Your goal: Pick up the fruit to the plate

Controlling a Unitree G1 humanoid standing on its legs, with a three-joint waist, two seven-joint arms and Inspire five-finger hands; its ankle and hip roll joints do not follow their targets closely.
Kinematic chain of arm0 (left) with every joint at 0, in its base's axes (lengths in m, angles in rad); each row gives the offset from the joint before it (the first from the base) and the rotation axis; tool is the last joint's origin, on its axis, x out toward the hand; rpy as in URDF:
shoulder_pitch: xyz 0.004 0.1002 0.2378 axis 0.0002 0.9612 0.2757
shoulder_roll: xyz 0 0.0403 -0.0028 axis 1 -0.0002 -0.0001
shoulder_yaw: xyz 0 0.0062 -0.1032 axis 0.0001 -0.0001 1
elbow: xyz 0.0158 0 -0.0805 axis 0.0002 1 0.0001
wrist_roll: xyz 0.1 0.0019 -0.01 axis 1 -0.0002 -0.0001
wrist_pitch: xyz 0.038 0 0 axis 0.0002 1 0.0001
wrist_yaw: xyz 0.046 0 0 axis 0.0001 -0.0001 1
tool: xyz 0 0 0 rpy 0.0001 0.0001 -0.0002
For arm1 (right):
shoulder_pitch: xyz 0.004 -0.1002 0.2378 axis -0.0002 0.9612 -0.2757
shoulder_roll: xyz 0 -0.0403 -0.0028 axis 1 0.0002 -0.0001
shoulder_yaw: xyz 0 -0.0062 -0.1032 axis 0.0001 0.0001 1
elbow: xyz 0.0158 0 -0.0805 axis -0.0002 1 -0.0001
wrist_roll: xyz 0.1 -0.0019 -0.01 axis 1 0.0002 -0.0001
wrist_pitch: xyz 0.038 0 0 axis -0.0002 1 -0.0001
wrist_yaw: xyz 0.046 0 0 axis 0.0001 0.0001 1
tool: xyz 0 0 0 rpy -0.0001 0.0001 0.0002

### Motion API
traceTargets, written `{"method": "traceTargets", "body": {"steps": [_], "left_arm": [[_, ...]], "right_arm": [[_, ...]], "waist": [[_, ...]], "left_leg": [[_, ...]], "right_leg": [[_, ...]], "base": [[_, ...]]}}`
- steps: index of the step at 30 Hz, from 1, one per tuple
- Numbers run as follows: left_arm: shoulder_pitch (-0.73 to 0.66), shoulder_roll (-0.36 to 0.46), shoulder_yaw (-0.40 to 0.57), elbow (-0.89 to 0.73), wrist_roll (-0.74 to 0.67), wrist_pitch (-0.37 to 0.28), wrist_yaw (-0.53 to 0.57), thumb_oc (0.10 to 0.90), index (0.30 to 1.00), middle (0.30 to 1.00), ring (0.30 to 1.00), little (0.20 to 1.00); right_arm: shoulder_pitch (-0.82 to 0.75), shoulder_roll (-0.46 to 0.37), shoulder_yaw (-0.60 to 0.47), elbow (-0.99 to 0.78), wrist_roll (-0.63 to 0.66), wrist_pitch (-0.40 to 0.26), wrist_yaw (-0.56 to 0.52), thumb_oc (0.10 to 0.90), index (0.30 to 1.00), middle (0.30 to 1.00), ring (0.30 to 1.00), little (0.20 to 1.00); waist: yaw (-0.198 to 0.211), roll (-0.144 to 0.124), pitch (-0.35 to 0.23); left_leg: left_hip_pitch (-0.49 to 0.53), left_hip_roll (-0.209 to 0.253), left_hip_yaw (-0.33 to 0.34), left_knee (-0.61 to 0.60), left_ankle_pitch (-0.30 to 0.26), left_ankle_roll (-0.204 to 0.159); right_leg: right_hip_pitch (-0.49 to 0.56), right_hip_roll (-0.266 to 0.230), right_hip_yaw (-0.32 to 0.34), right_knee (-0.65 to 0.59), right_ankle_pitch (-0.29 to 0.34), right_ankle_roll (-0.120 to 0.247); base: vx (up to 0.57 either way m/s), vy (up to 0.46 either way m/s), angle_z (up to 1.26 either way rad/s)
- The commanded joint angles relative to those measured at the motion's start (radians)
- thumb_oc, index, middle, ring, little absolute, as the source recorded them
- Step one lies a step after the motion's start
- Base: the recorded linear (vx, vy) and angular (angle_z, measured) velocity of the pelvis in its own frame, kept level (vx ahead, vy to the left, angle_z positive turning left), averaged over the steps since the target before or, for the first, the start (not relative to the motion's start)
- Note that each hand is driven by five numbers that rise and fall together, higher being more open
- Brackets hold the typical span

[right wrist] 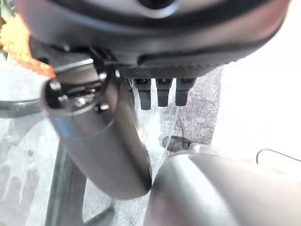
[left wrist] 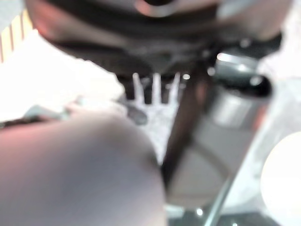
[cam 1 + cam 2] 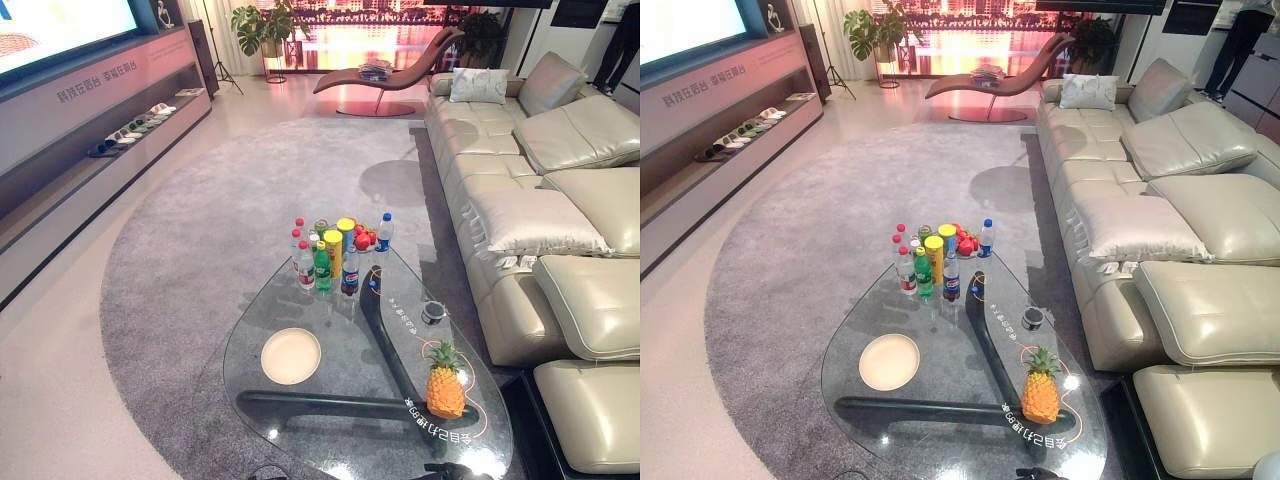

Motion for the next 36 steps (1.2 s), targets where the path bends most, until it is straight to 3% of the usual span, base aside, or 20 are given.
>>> {"method": "traceTargets", "body": {"steps": [1, 9, 17, 21, 30, 36], "left_arm": [[-0.049, -0.010, -0.004, 0.064, 0.007, 0.003, -0.003, 0.800, 0.900, 0.900, 0.900, 0.900], [-0.060, 0.011, -0.019, 0.031, -0.006, -0.027, 0.003, 0.800, 0.900, 0.900, 0.900, 0.900], [-0.066, 0.030, -0.027, 0.018, -0.024, -0.044, 0.008, 0.800, 0.900, 0.900, 0.900, 0.900], [-0.058, 0.041, -0.029, -0.001, -0.035, -0.062, 0.011, 0.800, 0.900, 0.900, 0.900, 0.900], [-0.055, 0.063, -0.022, -0.057, -0.068, -0.068, 0.034, 0.800, 0.900, 0.900, 0.900, 0.900], [-0.061, 0.057, -0.019, -0.071, -0.104, -0.091, 0.038, 0.800, 0.900, 0.900, 0.900, 0.900]], "right_arm": [[0.012, -0.016, 0.021, 0.067, 0.016, 0.001, -0.059, 0.800, 0.900, 0.900, 0.900, 0.900], [-0.004, -0.041, -0.002, -0.013, 0.093, -0.086, -0.219, 0.800, 0.900, 0.900, 0.900, 0.900], [-0.017, -0.055, -0.069, -0.134, 0.270, -0.197, -0.421, 0.800, 0.900, 0.900, 0.900, 0.900], [-0.016, -0.062, -0.095, -0.266, 0.319, -0.249, -0.517, 0.800, 0.900, 0.900, 0.900, 0.900], [-0.012, -0.100, -0.088, -0.682, 0.334, -0.298, -0.717, 0.800, 0.900, 0.900, 0.900, 0.900], [-0.032, -0.126, -0.120, -0.803, 0.320, -0.348, -0.775, 0.800, 0.900, 0.900, 0.900, 0.900]], "waist": [[-0.003, -0.037, 0.018], [0.005, -0.058, 0.073], [0.007, -0.078, 0.133], [0.006, -0.084, 0.167], [-0.010, -0.095, 0.236], [-0.014, -0.085, 0.278]], "left_leg": [[0.011, -0.021, 0.008, 0.010, -0.070, 0.003], [-0.054, -0.023, 0.000, 0.066, -0.075, 0.011], [-0.111, -0.025, -0.008, 0.113, -0.080, 0.019], [-0.137, -0.028, -0.013, 0.133, -0.082, 0.020], [-0.214, -0.041, -0.009, 0.192, -0.089, 0.022], [-0.265, -0.056, -0.008, 0.237, -0.096, 0.029]], "right_leg": [[-0.015, -0.052, -0.004, 0.016, 0.020, 0.067], [-0.072, -0.044, 0.013, 0.057, 0.020, 0.058], [-0.127, -0.030, 0.029, 0.102, 0.017, 0.048], [-0.145, -0.026, 0.034, 0.117, 0.016, 0.044], [-0.199, -0.024, 0.038, 0.147, 0.014, 0.037], [-0.238, -0.028, 0.032, 0.180, 0.003, 0.033]], "base": [[0.00, 0.000, 0.00], [-0.06, -0.046, -0.08], [-0.05, -0.058, -0.01], [-0.04, -0.032, 0.02], [-0.03, -0.009, 0.01], [-0.03, 0.042, 0.01]]}}
